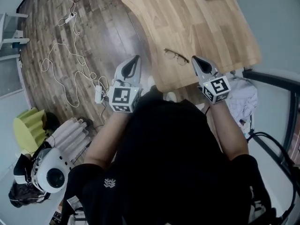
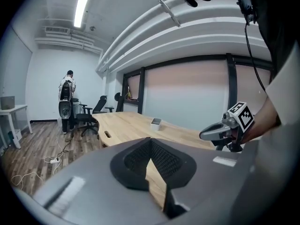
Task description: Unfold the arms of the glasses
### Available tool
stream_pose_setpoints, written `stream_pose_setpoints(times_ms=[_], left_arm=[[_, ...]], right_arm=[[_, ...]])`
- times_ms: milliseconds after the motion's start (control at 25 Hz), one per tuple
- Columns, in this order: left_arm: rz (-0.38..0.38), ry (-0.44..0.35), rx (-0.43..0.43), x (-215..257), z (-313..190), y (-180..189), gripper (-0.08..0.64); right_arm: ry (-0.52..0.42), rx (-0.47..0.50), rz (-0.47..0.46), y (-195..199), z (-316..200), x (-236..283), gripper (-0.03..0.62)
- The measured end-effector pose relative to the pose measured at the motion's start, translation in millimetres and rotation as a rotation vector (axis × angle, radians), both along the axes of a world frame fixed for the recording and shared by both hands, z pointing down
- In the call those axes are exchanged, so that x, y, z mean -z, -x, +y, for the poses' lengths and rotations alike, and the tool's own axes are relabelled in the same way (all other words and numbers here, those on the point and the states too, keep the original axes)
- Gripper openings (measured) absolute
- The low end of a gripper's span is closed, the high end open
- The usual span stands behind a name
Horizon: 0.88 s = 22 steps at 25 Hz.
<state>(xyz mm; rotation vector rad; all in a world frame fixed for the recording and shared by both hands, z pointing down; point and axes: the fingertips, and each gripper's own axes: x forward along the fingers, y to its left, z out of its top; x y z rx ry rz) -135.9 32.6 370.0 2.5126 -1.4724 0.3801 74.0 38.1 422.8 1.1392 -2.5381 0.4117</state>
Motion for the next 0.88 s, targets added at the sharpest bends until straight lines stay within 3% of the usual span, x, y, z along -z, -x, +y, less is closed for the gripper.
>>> stream_pose_setpoints(times_ms=[320, 520, 680, 880], left_arm=[[0.031, 0.041, -0.097, -31, -48, 8, 0.006], [0.029, 0.032, -0.138, -36, -62, -7, 0.006], [0.004, 0.047, -0.119, -47, -70, -14, 0.006], [-0.008, 0.04, -0.033, -51, -84, -15, 0.006]], right_arm=[[0.052, 0.002, 0.067, 38, -39, -17, 0.0], [0.078, 0.103, 0.129, 52, -44, -33, 0.0], [0.07, 0.221, 0.18, 61, -43, -51, 0.0], [0.12, 0.307, 0.175, 62, -49, -80, 0.0]])
